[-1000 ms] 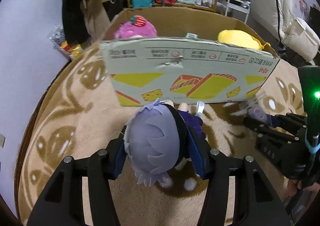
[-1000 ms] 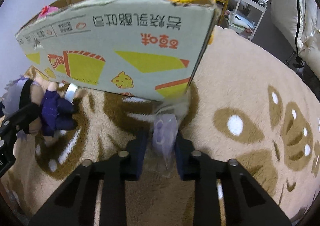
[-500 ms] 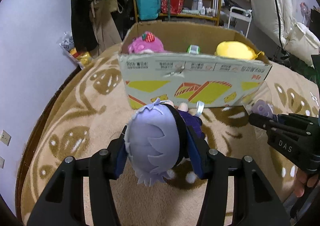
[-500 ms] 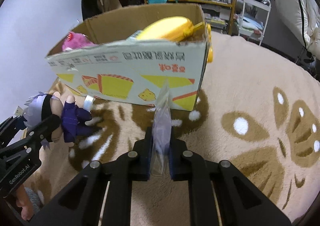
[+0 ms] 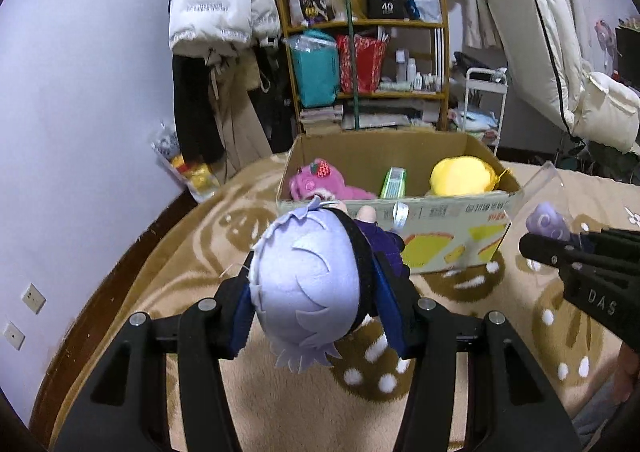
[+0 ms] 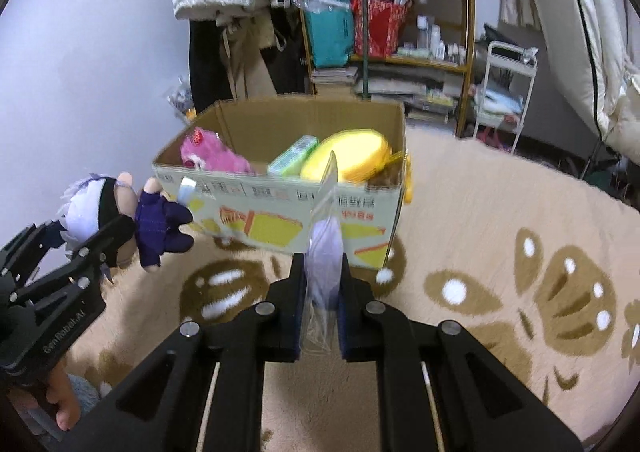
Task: Organize soft objects
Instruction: 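Carry both plushes over the box and open both tools to drop them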
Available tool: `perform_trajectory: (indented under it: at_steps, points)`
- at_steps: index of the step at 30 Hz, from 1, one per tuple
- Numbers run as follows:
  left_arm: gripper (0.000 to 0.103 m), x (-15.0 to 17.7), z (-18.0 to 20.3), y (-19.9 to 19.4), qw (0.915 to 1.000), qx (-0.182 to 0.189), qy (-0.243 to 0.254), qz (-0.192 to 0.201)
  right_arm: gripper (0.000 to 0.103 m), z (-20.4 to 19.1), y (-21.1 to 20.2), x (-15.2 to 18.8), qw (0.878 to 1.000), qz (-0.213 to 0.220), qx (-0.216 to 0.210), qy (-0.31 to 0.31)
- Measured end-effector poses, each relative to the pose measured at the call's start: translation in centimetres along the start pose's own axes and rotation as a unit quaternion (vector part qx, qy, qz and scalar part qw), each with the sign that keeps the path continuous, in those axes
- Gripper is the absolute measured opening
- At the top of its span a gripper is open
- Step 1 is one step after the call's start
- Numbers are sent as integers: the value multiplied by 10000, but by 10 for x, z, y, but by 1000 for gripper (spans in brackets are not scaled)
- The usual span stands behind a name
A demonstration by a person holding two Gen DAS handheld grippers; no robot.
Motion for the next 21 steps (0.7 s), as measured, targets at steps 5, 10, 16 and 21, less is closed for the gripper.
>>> perform_trajectory:
  at_steps: [5, 10, 16, 21]
  points:
    - [52, -9, 2, -10, 9996, 21, 22, 272, 14, 2, -12, -11, 9996, 292, 6, -35]
    - [52, -21, 2, -18, 9983, 14, 2, 576, 14, 6, -16, -25, 9987, 506, -31, 12]
    - [52, -37, 6, -20, 9958, -44, 95, 907, 14, 11, -17, -40, 9976, 685, -49, 73]
    - [52, -52, 11, -6, 9943, -93, 143, 1048, 14, 14, -8, -55, 9969, 772, -77, 89]
Point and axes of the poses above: each gripper's, at about its wrist camera, not at the fingertips, and y roughly the way its jaws point, z to its right, x to its underside, the point moved 5 cm from there along y, roughly the way its jaws point, and after that the axes turned 1 degree about y, right-handed, at the moved point
